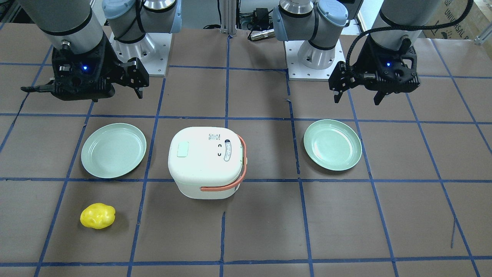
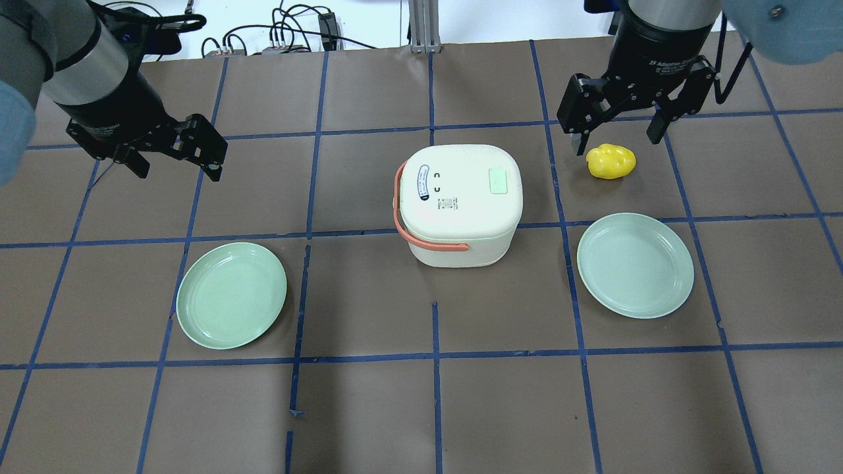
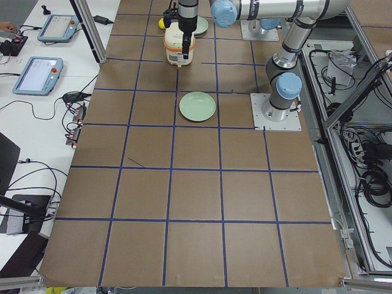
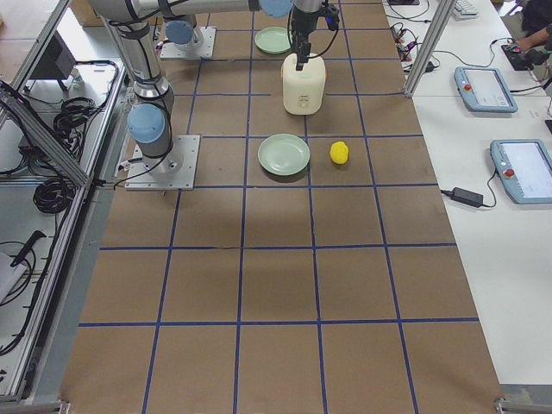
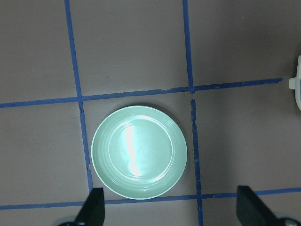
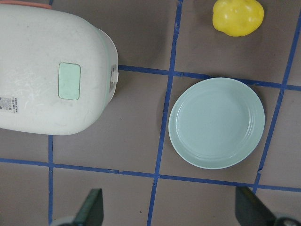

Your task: Press rice cooker button

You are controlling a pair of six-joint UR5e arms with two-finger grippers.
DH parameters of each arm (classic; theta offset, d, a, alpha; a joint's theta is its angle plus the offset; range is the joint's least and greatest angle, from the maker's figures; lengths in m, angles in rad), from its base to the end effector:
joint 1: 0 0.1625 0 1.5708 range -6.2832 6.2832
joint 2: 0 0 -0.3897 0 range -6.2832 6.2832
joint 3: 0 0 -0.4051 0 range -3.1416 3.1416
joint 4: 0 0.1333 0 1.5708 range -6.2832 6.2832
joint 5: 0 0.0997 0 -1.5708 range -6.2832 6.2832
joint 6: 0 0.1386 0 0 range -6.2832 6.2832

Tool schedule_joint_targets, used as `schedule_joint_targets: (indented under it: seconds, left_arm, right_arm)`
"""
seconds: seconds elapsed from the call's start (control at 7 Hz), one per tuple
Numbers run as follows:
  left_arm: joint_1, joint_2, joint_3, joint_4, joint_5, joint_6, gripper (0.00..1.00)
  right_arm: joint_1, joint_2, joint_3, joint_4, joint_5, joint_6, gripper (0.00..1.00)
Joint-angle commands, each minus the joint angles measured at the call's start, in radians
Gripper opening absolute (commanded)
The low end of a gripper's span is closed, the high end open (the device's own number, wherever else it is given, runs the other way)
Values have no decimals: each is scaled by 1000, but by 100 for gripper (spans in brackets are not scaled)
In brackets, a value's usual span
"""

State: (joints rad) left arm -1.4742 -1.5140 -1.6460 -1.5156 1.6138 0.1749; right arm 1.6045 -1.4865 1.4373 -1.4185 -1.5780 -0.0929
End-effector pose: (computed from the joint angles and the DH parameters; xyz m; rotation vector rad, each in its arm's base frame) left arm -0.0797 -0.4976 0.4094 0.1199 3.0913 -0.0474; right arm 0.1498 -0.5176 0.4226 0.1988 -3.1270 -0.1619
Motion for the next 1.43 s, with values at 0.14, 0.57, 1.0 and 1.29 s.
schedule_joint_targets:
  seconds: [0.14,0.57,1.0,1.29]
  left_arm:
    - [0,0,0,0,0,0,100]
    - [0,0,0,0,0,0,100]
    - [0,0,0,0,0,0,100]
    - [0,0,0,0,0,0,100]
  right_arm:
    - [0,-1,0,-2,0,1,100]
    - [0,-15,2,-2,0,-1,100]
    - [3,-17,0,-4,1,4,100]
    - [3,-18,-1,-8,0,5,100]
